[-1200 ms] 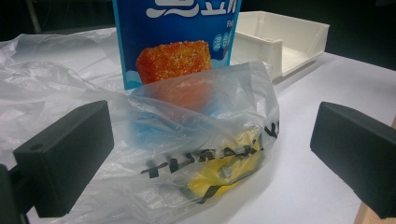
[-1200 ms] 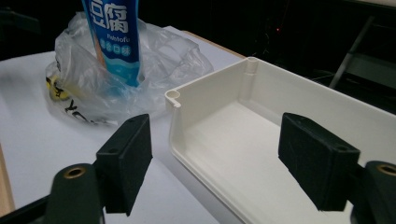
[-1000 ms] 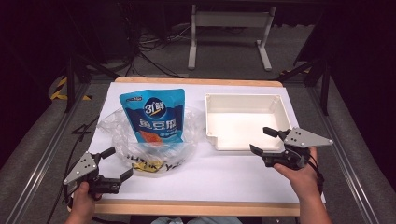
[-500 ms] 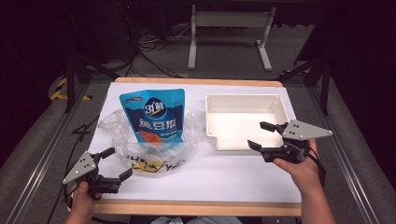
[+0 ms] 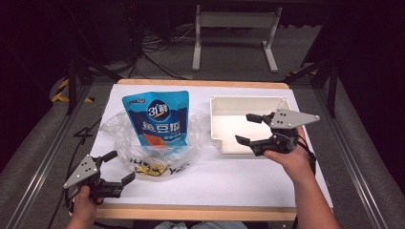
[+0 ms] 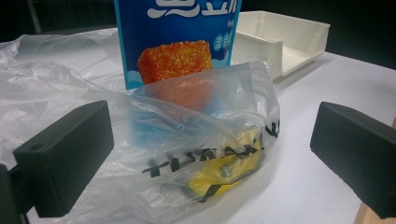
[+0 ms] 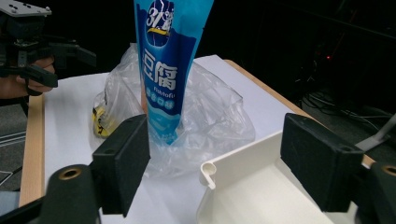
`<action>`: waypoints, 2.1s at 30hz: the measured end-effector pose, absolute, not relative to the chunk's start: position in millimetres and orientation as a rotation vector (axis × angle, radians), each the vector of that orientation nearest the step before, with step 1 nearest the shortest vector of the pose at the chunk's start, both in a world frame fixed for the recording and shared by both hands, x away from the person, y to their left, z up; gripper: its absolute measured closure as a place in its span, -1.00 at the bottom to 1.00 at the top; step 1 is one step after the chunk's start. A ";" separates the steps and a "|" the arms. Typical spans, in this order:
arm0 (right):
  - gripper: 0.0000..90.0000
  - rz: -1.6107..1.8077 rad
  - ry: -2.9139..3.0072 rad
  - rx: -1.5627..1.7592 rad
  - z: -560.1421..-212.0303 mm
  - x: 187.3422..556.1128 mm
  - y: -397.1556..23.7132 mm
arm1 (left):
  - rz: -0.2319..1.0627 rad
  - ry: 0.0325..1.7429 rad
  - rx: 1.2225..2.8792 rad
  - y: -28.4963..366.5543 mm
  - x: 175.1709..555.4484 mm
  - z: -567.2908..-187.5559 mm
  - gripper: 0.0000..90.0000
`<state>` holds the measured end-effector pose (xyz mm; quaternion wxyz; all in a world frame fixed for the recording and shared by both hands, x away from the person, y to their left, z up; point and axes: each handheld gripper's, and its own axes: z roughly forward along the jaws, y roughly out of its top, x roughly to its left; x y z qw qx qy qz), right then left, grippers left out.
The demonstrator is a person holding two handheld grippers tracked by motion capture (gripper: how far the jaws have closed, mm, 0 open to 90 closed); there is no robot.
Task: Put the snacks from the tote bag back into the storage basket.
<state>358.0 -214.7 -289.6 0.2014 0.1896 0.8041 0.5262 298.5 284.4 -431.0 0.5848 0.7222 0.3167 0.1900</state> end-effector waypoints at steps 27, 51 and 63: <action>-0.57 1.605 2.355 0.365 -291.0 410.9 -124.0 | 0.437 0.734 1.684 284.4 298.8 -430.4 -1.00; -0.53 1.712 2.355 0.375 -325.7 447.5 -73.8 | 0.420 0.740 1.682 285.7 299.1 -430.2 -1.00; -0.46 1.808 2.314 0.376 -357.4 458.7 -55.3 | 0.413 0.745 1.671 287.7 300.0 -430.0 -1.00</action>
